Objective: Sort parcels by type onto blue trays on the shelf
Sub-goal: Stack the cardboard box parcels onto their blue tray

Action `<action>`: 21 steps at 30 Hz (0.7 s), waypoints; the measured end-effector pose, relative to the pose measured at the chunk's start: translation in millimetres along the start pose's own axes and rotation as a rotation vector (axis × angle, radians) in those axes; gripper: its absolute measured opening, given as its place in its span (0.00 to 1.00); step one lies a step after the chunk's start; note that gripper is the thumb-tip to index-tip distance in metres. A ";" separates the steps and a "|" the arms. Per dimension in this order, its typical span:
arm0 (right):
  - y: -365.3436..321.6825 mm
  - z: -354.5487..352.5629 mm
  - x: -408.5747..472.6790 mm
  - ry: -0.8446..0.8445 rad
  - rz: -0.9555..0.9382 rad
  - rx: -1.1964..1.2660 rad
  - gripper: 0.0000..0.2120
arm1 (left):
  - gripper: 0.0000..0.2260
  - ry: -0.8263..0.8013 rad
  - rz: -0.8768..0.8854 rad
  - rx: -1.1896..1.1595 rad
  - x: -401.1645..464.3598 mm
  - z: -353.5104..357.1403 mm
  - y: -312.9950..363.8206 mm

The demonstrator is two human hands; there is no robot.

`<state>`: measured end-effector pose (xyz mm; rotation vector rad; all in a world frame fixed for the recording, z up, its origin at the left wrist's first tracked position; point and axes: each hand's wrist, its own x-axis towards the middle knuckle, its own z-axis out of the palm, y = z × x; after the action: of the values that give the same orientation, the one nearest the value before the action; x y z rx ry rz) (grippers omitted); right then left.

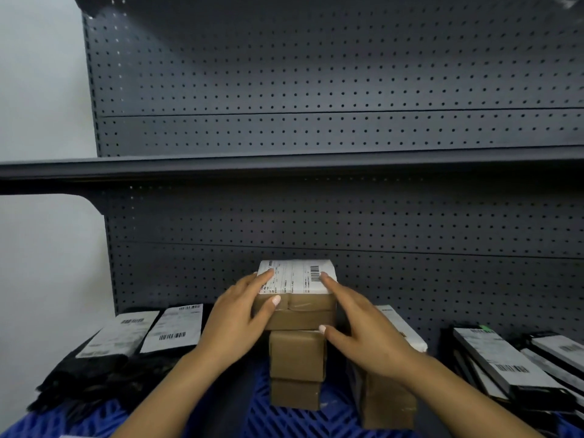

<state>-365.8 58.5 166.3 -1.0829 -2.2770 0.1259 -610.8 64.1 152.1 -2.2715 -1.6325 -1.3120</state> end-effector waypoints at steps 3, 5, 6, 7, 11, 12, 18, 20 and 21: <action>1.9 1.5 1.2 -0.030 0.020 -0.019 0.37 | 0.27 -0.016 0.001 -0.021 4.0 2.4 -4.9; 3.6 0.7 0.4 -0.033 0.027 -0.026 0.36 | 0.28 0.001 0.007 0.002 5.8 3.5 -4.8; 4.4 -0.1 -0.3 -0.029 0.031 -0.026 0.36 | 0.29 0.014 0.012 0.024 6.3 3.6 -4.2; 4.8 -1.2 -1.2 -0.021 0.033 -0.029 0.35 | 0.29 0.025 0.019 0.047 6.5 3.2 -2.8; 2.7 -12.9 -13.1 0.028 0.034 -0.081 0.34 | 0.29 0.049 0.078 0.095 4.2 -4.2 14.2; 1.8 -17.6 -18.0 0.038 0.033 -0.097 0.34 | 0.29 0.050 0.099 0.104 3.5 -6.5 21.1; 5.5 -55.7 -58.4 0.099 0.042 -0.178 0.32 | 0.27 0.039 0.259 0.071 1.7 -7.8 82.7; 9.6 -73.8 -78.3 0.119 0.060 -0.208 0.32 | 0.27 0.030 0.316 0.049 0.5 -1.2 109.0; 11.3 -83.5 -89.8 0.129 0.074 -0.225 0.32 | 0.27 0.018 0.346 0.038 0.1 3.6 122.6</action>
<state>-268.1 -13.7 187.0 -1.2528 -2.1737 -0.1697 -510.8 11.8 200.2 -2.3719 -1.1756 -1.2007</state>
